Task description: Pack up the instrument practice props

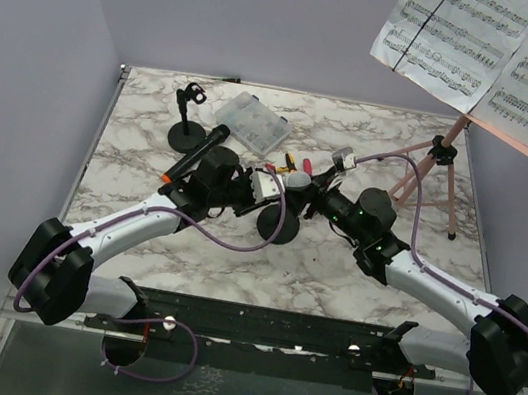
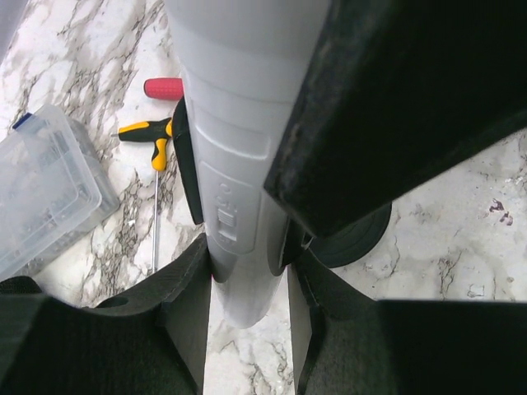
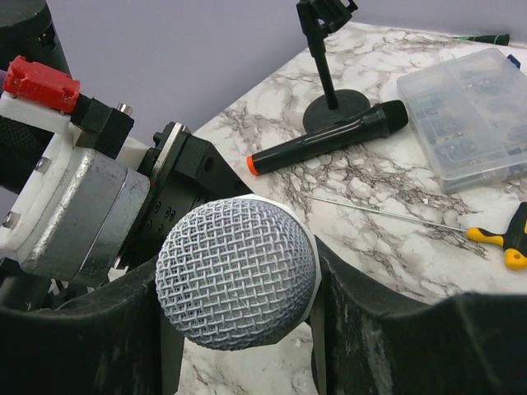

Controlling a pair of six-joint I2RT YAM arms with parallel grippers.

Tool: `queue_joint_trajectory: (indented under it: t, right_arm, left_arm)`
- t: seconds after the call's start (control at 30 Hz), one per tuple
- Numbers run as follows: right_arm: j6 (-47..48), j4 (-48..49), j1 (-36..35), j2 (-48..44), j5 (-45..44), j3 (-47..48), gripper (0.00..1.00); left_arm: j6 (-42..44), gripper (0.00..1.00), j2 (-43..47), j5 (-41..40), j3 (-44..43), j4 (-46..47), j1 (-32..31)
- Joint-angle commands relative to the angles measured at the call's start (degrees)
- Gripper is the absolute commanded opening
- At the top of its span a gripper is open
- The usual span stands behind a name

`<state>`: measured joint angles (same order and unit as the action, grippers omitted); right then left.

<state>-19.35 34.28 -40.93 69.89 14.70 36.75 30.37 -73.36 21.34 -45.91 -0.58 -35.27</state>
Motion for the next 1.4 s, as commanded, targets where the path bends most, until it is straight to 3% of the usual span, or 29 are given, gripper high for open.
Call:
queue_joint_trajectory:
  t: [0.0, 0.1, 0.23, 0.4, 0.7, 0.97, 1.13, 1.37]
  right_arm:
    - [-0.10, -2.91, -0.44, 3.80, 2.61, 0.40, 0.06]
    - [-0.41, -1.24, -0.47, 4.94, 2.35, 1.16, 0.00]
    - [-0.60, 1.01, -0.47, 6.52, 1.54, 1.92, 0.01]
    - [-0.62, 3.11, -0.39, 8.42, 2.02, 2.65, 0.01]
    - [-1.88, 5.05, -0.47, 9.98, 0.09, 3.37, 0.01]
    - [-2.76, 5.93, -0.47, 10.15, 0.49, 3.05, 0.01]
    - [-2.82, 5.55, -0.47, 9.52, 0.37, 2.62, 0.01]
    - [-2.81, 4.39, -0.47, 7.75, -0.30, 1.52, 0.01]
  left_arm:
    - [-6.36, 0.43, 1.84, -9.01, -1.00, 0.28, 1.43]
    - [-11.18, 0.57, 3.38, -11.20, 1.04, 3.43, 1.43]
    - [-17.79, 0.64, 6.86, -14.54, 3.17, 5.08, 1.26]
    - [-24.04, 0.66, 12.62, -17.48, 8.64, 8.01, -1.16]
    - [-31.48, 0.66, 21.51, -30.76, 16.01, 15.46, -11.36]
    - [-34.92, 0.68, 11.81, -37.82, 18.94, 30.20, -19.72]
    - [-38.43, 0.69, 3.96, -42.54, 20.93, 44.54, -20.46]
    - [-41.94, 0.69, -7.90, -47.37, 20.77, 57.08, -20.54]
